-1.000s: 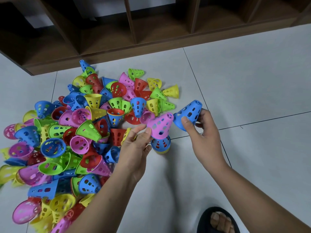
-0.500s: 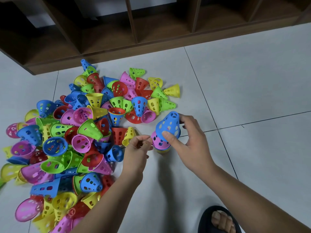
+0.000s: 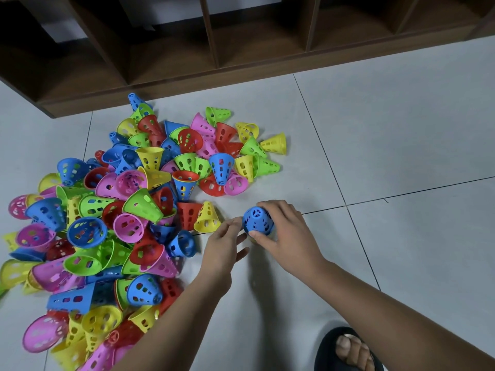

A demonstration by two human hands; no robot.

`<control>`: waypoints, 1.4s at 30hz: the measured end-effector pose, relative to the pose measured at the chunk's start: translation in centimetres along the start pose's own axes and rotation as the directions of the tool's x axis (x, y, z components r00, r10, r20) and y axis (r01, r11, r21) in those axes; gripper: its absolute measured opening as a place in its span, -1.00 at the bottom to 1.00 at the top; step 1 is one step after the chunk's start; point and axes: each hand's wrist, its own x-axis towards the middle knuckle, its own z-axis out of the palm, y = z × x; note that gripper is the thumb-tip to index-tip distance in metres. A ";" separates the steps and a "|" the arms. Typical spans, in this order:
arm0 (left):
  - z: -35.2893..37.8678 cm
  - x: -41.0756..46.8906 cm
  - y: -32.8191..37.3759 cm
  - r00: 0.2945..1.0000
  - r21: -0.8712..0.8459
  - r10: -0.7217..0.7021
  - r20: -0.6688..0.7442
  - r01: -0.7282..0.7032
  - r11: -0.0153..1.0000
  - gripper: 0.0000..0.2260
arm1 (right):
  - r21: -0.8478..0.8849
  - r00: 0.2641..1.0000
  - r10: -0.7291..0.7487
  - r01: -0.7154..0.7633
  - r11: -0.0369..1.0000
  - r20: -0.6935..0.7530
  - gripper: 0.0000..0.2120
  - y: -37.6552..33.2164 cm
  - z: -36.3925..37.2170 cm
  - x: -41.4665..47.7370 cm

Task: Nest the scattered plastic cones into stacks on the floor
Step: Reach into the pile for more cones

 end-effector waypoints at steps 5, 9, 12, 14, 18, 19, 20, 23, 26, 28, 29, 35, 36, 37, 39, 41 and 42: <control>1.6 0.3 -0.3 0.999 0.002 0.000 0.039 0.000 1.000 -0.82 | 0.016 0.990 0.117 -0.118 0.993 0.076 -0.31 1.2 -0.1 0.1; 3.9 0.7 -0.5 0.995 0.018 0.008 0.096 -0.010 1.000 -0.82 | 0.051 0.984 0.177 -0.178 0.983 0.013 -0.33 3.3 -1.2 0.1; 6.3 1.3 -0.3 0.988 0.025 0.004 0.155 -0.008 1.000 -0.81 | 0.065 0.972 0.231 -0.228 0.971 -0.038 -0.32 5.0 -2.7 0.4; 7.9 1.8 -0.2 0.982 0.033 0.005 0.187 -0.011 0.999 -0.82 | 0.085 0.963 0.262 -0.256 0.963 -0.061 -0.34 6.3 -3.7 0.6; 11.3 2.7 -0.1 0.972 0.057 0.014 0.235 -0.028 0.998 -0.86 | 0.118 0.947 0.310 -0.299 0.947 -0.087 -0.36 8.6 -5.6 0.9; 12.0 2.9 -0.1 0.971 0.061 0.019 0.239 -0.035 0.998 -0.87 | 0.123 0.943 0.319 -0.307 0.944 -0.094 -0.37 9.1 -6.0 1.0; 12.7 3.2 -0.1 0.970 0.066 0.025 0.242 -0.042 0.997 -0.88 | 0.126 0.940 0.324 -0.311 0.942 -0.103 -0.38 9.5 -6.4 1.0; 14.5 3.8 -0.3 0.965 0.085 0.038 0.258 -0.062 0.994 -0.87 | 0.136 0.935 0.332 -0.315 0.939 -0.129 -0.40 10.6 -7.5 1.0; 16.0 4.1 -0.4 0.958 0.101 0.040 0.283 -0.071 0.992 -0.82 | 0.145 0.926 0.347 -0.327 0.934 -0.147 -0.40 11.6 -8.5 0.8; 16.9 4.2 -0.5 0.950 0.114 0.043 0.309 -0.082 0.990 -0.79 | 0.144 0.916 0.368 -0.347 0.927 -0.158 -0.38 12.2 -9.0 0.6; 17.2 4.3 -0.5 0.946 0.123 0.042 0.322 -0.086 0.989 -0.77 | 0.145 0.911 0.379 -0.358 0.922 -0.160 -0.37 12.4 -9.2 0.5; 15.2 3.2 0.1 0.922 0.244 0.095 0.374 -0.197 0.950 -0.80 | 0.133 0.913 0.392 -0.377 0.917 -0.113 -0.22 12.4 -10.1 -0.3; 14.1 2.8 0.3 0.917 0.291 0.113 0.383 -0.236 0.927 -0.81 | 0.119 0.915 0.383 -0.369 0.922 -0.129 -0.16 11.9 -10.2 -0.6; 12.9 2.4 0.5 0.910 0.334 0.128 0.394 -0.271 0.903 -0.82 | 0.090 0.918 0.364 -0.354 0.931 -0.157 -0.11 11.3 -10.4 -0.9; 9.8 1.5 1.1 0.900 0.405 0.149 0.410 -0.326 0.854 -0.87 | -0.031 0.934 0.268 -0.283 0.959 -0.238 -0.07 9.6 -10.9 -1.3; 6.4 0.5 2.1 0.896 0.449 0.179 0.406 -0.366 0.815 -0.90 | -0.183 0.953 0.111 -0.167 0.969 -0.282 -0.12 7.3 -11.7 -1.3; 4.8 -0.2 2.7 0.896 0.464 0.199 0.398 -0.384 0.798 -0.90 | -0.242 0.964 0.030 -0.095 0.966 -0.263 -0.15 6.0 -12.2 -1.3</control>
